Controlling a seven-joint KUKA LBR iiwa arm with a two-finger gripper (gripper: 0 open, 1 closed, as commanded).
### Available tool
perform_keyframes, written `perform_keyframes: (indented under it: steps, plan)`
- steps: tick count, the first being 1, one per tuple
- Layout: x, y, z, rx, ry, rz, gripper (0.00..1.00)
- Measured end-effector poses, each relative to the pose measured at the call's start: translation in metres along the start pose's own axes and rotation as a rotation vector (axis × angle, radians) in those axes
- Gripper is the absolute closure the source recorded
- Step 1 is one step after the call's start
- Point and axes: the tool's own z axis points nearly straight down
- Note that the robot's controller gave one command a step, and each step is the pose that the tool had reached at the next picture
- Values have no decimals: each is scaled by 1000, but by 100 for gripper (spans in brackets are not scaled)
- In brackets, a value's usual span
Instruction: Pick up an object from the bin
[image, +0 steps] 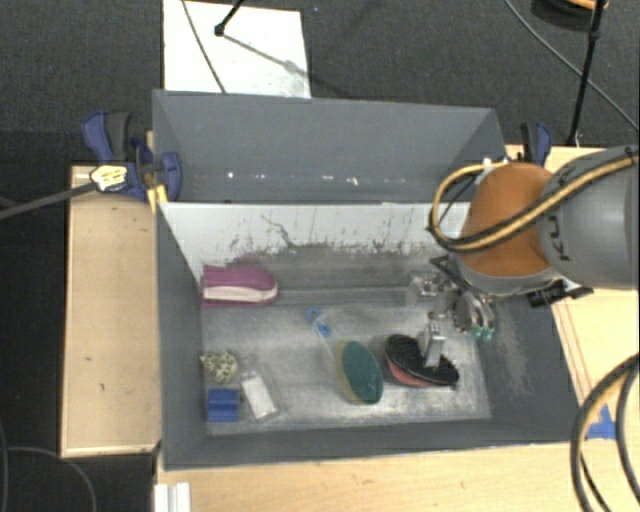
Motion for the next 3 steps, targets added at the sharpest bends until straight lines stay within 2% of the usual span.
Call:
perform_keyframes:
  steps: [1, 2, 3]
  plan:
    - [17, 21, -1, 3, -5, 131, 0]
    - [17, 20, -5, 4, 3, 127, 100]
    - [4, 28, -127, -2, -5, 205, 100]
